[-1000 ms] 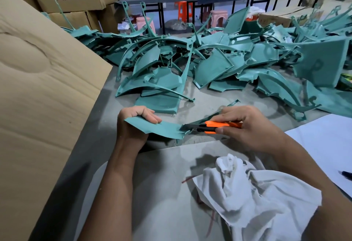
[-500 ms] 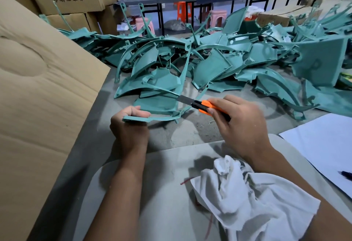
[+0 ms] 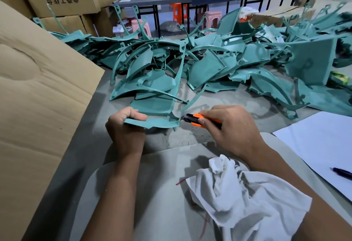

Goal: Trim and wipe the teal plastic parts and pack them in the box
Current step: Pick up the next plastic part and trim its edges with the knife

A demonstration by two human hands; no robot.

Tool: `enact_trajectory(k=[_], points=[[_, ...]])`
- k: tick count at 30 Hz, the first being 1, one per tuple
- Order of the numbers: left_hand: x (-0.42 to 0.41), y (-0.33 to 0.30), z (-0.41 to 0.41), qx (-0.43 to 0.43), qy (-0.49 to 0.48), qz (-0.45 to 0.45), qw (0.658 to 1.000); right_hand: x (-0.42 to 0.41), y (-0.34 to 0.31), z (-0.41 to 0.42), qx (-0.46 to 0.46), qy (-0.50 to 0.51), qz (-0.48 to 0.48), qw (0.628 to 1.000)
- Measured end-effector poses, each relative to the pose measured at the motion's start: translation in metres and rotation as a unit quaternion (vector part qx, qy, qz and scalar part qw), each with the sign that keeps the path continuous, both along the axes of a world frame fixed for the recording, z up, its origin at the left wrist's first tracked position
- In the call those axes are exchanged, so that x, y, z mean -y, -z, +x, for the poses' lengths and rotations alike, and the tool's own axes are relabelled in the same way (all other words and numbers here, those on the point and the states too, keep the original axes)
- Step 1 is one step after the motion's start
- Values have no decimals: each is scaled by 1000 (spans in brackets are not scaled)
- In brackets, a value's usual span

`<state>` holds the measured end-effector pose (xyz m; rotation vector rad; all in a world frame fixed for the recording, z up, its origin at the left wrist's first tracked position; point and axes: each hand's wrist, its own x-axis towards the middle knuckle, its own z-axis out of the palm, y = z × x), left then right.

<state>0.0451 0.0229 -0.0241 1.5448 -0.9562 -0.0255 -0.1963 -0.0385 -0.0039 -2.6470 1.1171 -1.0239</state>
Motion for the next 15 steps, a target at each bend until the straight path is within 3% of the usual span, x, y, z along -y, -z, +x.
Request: enact_trajectory(k=[7,10,12,15], points=[[10,7,7,-31,-17,8,999,-3,4,7,43,76,-46,995],[14,9,11,-62,-30,16,997,-4,1,7,89,18,-47,995],[16,11,13,-64,-29,18,997,-3,2,7,76,-5,-39,996],[16,12,12,-61,-21,18,998,2,6,4,35,36,-23,998]])
